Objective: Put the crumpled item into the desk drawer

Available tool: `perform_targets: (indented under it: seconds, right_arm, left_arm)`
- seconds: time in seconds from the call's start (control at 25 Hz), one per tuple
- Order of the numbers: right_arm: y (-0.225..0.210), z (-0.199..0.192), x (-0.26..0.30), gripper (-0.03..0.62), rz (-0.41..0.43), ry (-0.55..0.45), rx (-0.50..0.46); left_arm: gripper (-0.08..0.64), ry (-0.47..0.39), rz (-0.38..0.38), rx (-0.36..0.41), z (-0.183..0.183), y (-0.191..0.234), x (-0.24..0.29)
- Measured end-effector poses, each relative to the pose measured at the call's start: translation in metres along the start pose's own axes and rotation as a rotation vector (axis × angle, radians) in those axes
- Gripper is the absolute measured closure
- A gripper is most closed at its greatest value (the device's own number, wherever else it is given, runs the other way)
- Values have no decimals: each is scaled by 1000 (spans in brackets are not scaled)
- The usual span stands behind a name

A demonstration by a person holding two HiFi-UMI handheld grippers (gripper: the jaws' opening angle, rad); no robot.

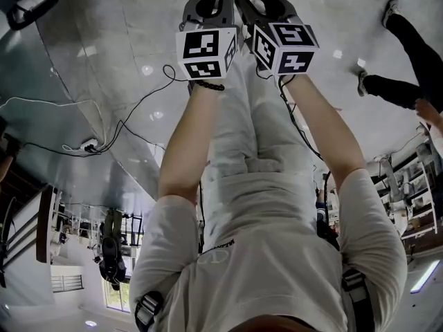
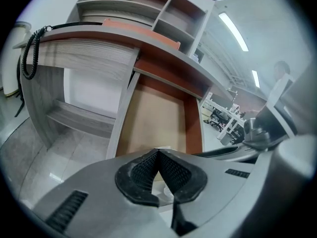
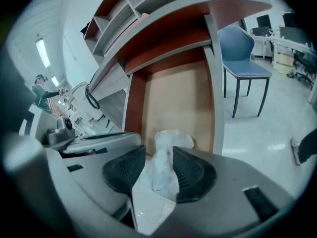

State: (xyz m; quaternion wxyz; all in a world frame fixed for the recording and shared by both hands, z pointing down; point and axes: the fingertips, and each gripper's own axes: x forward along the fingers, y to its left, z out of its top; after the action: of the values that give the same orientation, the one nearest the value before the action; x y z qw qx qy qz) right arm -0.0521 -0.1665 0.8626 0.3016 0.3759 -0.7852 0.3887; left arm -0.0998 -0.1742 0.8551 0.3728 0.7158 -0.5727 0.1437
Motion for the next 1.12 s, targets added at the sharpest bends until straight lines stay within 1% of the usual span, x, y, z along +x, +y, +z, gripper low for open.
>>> perform_targets:
  seconds: [0.16,0.36,0.52,0.56,0.6,0.64,0.72,0.8,0.84,0.92,1.12]
  right_arm:
    - [0,3,-6,417,3,-21,-1]
    - [-2,7,-22,417,-15,-62,7]
    - [-2,18,-38,422,-13,-85,15]
    - [-2,23,-42,457,-18,-100,7]
    - [-1,28,-47,460,-20,-116,0]
    - [0,33,-53,497,-18,-131,-4]
    - [3,40,-64,504,-11,-153,-7]
    - [6,47,-76,543,-6,-169,-10]
    - [9,49,-82,543,-5,-175,-14]
    - [16,55,-97,575,-1,-185,-24]
    - [34,73,-140,577,30,-201,-59]
  left_arm:
    - [561,-5,3,1,1,-4,-1]
    - [561,-8,22,7,-1,-3,-8]
    - [561,-8,30,10,7,-7,-16]
    - [561,-11,29,12,11,-9,-17]
    - [561,-15,26,14,15,-12,-19]
    - [561,-19,23,17,19,-15,-22]
    - [561,-29,16,29,26,-24,-28]
    - [561,-37,4,52,33,-34,-35]
    - [561,-39,-1,65,35,-38,-40]
    - [561,-47,-6,84,41,-45,-54]
    - [561,-112,8,113,78,-56,-100]
